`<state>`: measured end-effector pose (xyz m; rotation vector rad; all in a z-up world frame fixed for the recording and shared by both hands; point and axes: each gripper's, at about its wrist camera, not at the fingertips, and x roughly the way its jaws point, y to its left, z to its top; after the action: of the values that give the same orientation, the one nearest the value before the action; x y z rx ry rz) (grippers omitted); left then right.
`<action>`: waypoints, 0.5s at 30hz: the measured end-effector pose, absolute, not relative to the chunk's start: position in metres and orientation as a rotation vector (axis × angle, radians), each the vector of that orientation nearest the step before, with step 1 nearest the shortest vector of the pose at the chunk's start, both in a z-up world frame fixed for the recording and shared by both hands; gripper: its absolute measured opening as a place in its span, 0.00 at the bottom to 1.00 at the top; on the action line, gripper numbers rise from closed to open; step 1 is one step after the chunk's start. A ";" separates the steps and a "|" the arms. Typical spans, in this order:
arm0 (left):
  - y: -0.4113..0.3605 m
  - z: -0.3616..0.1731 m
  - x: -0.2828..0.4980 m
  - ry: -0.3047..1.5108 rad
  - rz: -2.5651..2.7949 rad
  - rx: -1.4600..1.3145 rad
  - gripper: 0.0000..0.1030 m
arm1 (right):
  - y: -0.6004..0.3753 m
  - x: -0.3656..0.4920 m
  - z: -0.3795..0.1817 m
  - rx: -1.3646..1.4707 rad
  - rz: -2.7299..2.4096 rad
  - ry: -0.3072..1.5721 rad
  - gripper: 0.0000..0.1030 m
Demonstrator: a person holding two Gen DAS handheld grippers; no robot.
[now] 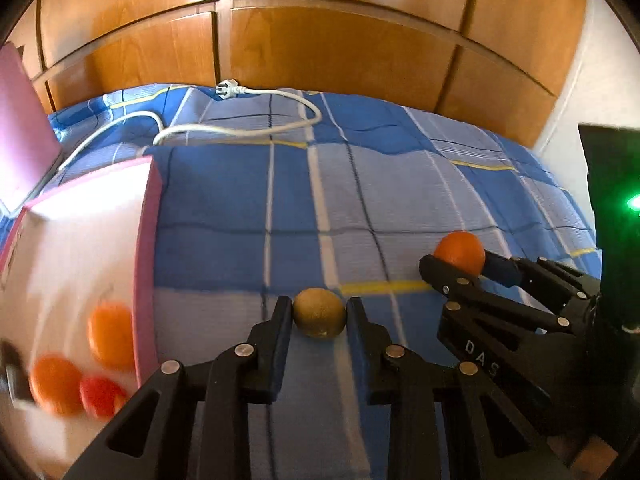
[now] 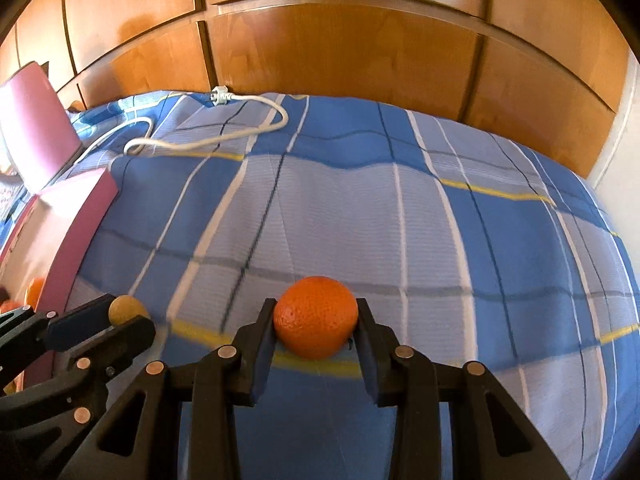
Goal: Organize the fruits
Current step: 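Lift the orange with the right tool while the left lifts the yellow-brown fruit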
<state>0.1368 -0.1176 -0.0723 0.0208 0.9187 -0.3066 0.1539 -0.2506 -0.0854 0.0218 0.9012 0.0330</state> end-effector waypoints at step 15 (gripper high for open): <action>-0.117 -0.086 0.099 0.907 -0.318 -0.024 0.27 | -0.288 0.070 -0.090 0.090 -0.020 0.895 0.36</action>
<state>0.0988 -0.1169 -0.0857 -0.0244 0.9073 -0.3178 0.0696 -0.2875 -0.0900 0.0902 0.8954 -0.0203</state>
